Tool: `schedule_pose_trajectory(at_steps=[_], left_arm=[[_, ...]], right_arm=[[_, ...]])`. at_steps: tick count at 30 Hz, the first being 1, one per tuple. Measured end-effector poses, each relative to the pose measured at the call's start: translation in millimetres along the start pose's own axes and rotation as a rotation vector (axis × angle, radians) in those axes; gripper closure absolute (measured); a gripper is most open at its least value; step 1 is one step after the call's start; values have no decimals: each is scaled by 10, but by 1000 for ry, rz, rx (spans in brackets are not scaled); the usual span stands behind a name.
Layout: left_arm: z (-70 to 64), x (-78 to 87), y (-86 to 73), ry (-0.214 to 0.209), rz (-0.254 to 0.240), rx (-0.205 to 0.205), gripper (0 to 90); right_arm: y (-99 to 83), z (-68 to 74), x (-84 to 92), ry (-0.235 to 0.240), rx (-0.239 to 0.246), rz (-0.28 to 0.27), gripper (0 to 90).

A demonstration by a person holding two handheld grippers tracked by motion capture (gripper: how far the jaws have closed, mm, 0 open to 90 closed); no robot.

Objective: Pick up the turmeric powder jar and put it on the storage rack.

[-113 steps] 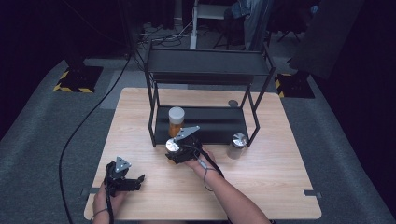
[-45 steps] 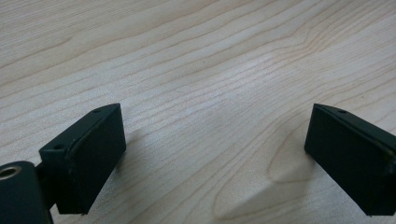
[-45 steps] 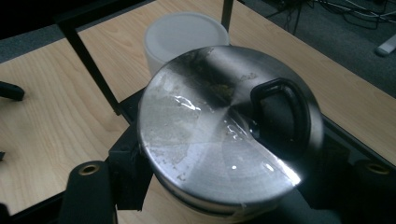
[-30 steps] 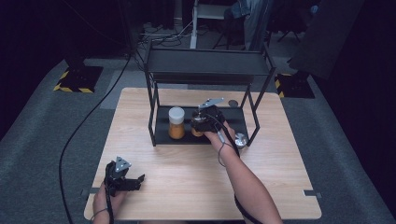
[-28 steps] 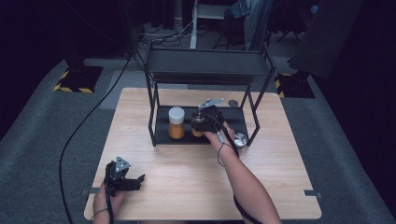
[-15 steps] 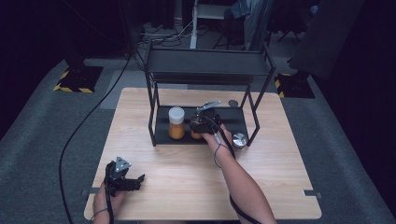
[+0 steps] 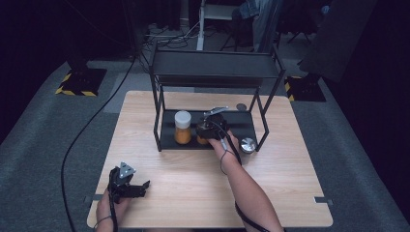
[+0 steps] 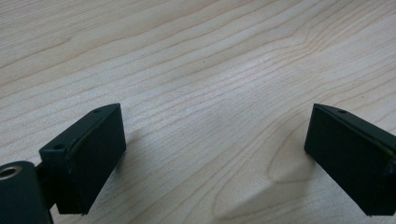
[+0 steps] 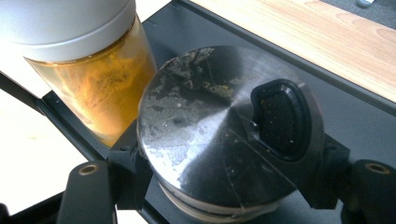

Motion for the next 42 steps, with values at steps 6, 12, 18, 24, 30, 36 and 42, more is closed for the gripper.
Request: schedule_pose_trajectory(at_steps=[6, 12, 18, 24, 30, 36, 42], left_arm=[[0, 0, -1, 0, 0, 0, 55], [-1, 0, -1, 0, -1, 1, 55], [0, 0, 0, 0, 0, 0, 55], [-1, 0, 0, 0, -1, 1, 55], [-1, 0, 0, 0, 0, 1, 55], [-1, 0, -1, 1, 0, 1, 55], [13, 7, -6, -7, 0, -5, 57]], right_arm=[[-34, -21, 15, 5, -22, -13, 282], [-17, -68, 149, 0, -42, -35, 189], [-31, -107, 350, -21, -19, -60, 127], [-75, -149, 578, -22, -10, -77, 109], [-128, -187, 811, -23, 7, -105, 107], [-200, -226, 1001, -24, 15, -124, 105], [-297, -284, 1140, -30, 19, -135, 104]])
Point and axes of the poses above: each handheld gripper's, and its own axes: x roughly backward along the jaws, y roughly out of its top, z roughly to its left, the point moved 9 cm from there along -x, roughly forward along the jaws, and after that the axes turned 12 degrees about -y, right-handed, at the moved point
